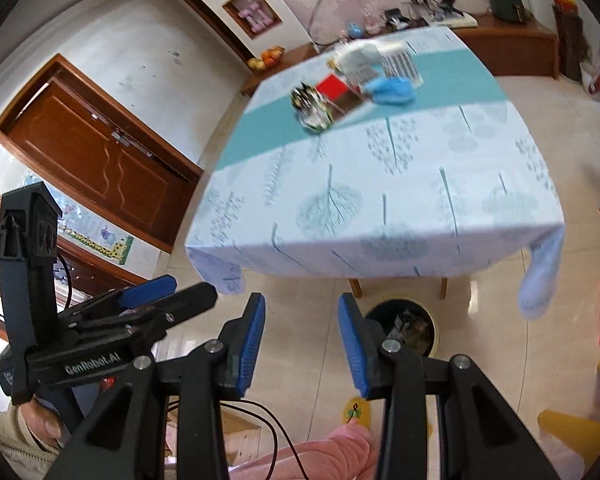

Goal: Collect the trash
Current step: 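Move both open tools back over the table toward the wrappers and red box, then grasp the black-gold snack wrapper with the left tool while the right tool grasps the red box, then carry the wrapper and red box with cardboard toward the black bin, then open both tools over the black bin to drop wrapper and red box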

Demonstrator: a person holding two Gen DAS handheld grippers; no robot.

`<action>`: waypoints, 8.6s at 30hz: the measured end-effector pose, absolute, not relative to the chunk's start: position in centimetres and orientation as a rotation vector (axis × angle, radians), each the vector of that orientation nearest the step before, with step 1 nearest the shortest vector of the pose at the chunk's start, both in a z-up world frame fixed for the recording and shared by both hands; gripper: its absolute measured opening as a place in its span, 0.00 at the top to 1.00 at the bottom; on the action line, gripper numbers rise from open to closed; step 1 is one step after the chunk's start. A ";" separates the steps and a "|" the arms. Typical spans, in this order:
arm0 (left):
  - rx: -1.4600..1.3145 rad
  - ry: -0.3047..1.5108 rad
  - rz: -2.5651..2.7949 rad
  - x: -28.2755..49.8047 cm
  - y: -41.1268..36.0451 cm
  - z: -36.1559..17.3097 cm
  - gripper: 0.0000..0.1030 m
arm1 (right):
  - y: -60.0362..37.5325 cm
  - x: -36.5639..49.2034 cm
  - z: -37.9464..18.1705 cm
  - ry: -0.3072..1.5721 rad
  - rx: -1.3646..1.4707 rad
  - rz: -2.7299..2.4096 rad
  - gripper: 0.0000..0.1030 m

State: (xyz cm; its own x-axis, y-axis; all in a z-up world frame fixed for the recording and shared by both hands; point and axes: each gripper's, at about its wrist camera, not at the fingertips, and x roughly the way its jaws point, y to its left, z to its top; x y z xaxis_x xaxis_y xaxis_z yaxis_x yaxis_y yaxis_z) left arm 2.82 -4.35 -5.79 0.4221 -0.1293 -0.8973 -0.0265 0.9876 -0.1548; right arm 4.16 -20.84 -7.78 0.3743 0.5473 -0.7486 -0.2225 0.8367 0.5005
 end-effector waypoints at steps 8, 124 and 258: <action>-0.172 1.040 -0.031 3.8 -3.2 -1.4 0.25 | -21.2 6.6 -4.3 0.985 0.332 0.521 0.63; -0.258 1.427 -0.239 50.7 10.0 -20.9 0.25 | -4.2 45.2 -19.0 1.220 0.126 0.120 0.46; -0.147 1.496 -0.169 6.7 -7.5 -41.5 0.43 | -23.0 7.5 -44.6 1.587 0.449 0.081 0.76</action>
State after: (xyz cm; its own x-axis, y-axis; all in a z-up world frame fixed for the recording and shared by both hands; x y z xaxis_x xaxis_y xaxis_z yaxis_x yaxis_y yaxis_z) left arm 6.74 -7.45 -41.53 0.0666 -0.2025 -0.9770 0.0209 0.9792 -0.2016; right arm 7.50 -22.97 -44.56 -0.0003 0.3318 -0.9434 0.2334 0.9173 0.3225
